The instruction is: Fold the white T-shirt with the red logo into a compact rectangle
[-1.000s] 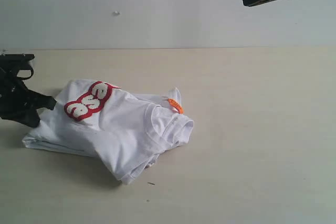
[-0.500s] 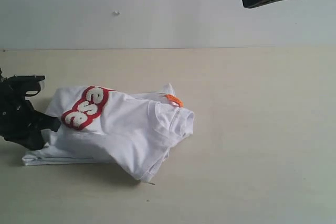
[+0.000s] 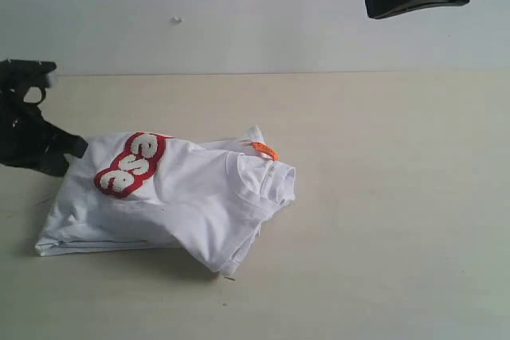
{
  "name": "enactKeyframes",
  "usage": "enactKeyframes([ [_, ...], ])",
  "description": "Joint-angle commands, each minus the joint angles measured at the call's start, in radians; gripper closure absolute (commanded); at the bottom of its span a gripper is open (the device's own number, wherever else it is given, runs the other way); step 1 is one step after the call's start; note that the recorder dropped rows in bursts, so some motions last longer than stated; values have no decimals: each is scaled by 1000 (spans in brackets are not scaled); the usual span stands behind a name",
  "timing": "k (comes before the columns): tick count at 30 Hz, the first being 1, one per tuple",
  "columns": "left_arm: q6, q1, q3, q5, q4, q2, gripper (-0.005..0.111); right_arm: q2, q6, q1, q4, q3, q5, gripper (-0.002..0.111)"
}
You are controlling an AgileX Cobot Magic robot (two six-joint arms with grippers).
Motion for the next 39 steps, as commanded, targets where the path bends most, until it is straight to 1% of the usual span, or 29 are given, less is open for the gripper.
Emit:
enactKeyframes([
  [1, 266, -6, 2, -39, -252, -58, 107, 9, -8, 10, 63, 66, -141, 108],
  [4, 443, -6, 2, -39, -464, -78, 107, 60, -37, 65, 45, 70, -156, 108],
  [6, 503, -6, 2, -39, -543, -83, 107, 109, -35, 116, 35, 70, -163, 108],
  [7, 512, -6, 2, -39, -550, -83, 107, 130, -35, 142, 32, 70, -173, 108],
  [11, 510, -1, 2, -59, -522, -81, 107, 230, -37, 206, -1, 70, -245, 108],
  [16, 508, 10, 2, -86, -508, -81, 107, 366, -34, 216, -11, 53, -311, 108],
  [18, 508, 10, 2, -86, -506, -72, 107, 428, -32, 216, -11, 22, -305, 108],
  [21, 489, 10, 2, -80, -478, -41, 107, 518, -27, 216, -13, -61, -247, 108],
  [25, 489, 10, 2, -86, -461, 10, 107, 595, -27, 216, -13, -135, -202, 108],
  [30, 489, 10, -4, -111, -452, 82, 107, 656, -27, 216, -17, -155, -223, 108],
  [35, 484, 10, -18, -101, -444, 125, 107, 725, -27, 216, -20, -155, -227, 108],
  [37, 461, 10, -17, -94, -414, 134, 107, 758, -27, 221, -21, -155, -213, 108],
  [39, 416, 10, -17, -71, -345, 147, 107, 785, -27, 221, -27, -155, -204, 108],
])
